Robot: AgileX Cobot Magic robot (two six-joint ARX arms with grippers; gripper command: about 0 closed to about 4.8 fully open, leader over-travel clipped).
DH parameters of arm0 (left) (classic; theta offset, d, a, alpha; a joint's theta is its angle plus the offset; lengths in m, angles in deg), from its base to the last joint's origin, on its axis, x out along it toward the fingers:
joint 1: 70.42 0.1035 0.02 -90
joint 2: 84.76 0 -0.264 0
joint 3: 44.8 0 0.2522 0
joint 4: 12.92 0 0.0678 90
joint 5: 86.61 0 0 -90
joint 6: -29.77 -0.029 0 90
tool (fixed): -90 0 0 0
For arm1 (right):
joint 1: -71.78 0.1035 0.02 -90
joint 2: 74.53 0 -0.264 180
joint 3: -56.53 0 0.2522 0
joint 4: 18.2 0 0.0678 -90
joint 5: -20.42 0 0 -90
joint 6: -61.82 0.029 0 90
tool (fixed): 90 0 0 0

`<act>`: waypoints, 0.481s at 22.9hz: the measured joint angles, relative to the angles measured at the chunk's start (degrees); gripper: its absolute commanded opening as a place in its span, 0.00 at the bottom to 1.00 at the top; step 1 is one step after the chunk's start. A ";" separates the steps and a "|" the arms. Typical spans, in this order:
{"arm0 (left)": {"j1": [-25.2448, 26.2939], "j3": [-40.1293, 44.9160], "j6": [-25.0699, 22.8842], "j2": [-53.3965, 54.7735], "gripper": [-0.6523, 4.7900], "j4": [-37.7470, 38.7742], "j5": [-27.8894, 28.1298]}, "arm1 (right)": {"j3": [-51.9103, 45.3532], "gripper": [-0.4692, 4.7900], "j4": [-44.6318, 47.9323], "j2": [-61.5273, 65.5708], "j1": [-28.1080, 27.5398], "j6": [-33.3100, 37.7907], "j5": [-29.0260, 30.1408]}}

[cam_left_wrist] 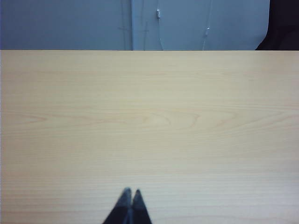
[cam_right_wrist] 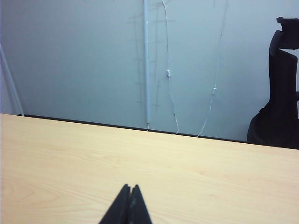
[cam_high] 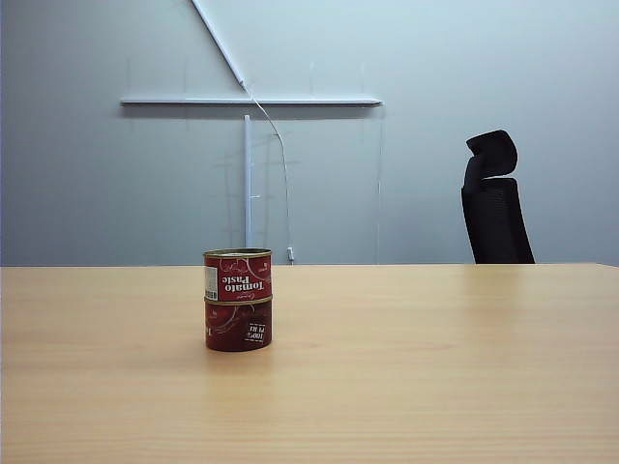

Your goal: Stack a can of tomatoes on the right onto the can of tomatoes on the left.

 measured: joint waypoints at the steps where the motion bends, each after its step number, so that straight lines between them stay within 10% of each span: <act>1: 0.00 0.00 0.00 0.00 0.11 0.02 0.00 | 0.00 0.07 0.00 0.00 0.02 -0.04 0.00; 11: 0.00 0.00 0.00 0.00 0.11 0.00 -0.07 | -1.07 0.07 -3.37 -4.98 -9.62 -4.57 3.41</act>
